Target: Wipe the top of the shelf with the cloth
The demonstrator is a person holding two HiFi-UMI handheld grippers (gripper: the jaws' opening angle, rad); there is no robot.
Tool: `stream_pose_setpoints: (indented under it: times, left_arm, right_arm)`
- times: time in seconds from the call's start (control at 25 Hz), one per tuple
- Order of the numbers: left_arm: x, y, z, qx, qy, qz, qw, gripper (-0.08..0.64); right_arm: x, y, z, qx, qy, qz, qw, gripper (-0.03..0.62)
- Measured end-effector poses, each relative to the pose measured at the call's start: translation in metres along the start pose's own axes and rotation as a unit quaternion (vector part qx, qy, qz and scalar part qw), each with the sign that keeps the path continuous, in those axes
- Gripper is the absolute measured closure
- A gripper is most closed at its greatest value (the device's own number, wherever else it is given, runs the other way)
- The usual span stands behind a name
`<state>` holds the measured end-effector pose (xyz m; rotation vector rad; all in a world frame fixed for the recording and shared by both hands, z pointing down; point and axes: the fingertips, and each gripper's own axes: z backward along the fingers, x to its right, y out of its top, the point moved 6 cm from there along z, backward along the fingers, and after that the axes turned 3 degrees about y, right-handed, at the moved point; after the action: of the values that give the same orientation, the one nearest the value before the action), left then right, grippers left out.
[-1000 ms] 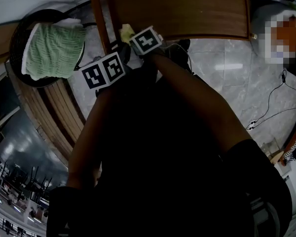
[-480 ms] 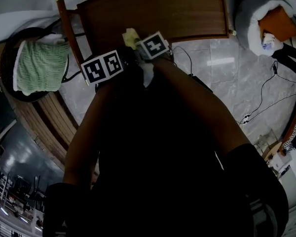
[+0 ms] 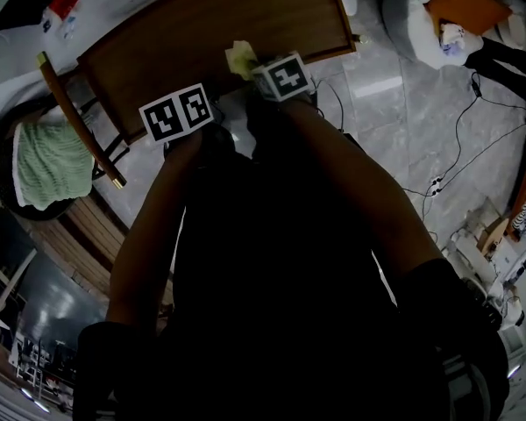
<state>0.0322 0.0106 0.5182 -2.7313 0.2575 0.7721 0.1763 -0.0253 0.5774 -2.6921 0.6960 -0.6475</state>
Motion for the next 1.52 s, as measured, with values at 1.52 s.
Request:
stream_pose_setpoints:
  times: [1.52]
  left_arm:
    - [0.013, 0.039, 0.073, 0.098, -0.047, -0.007, 0.994, 0.549]
  right_arm:
    - [-0.004, 0.174, 0.291, 0.477, 0.018, 0.102, 0.873, 0.546]
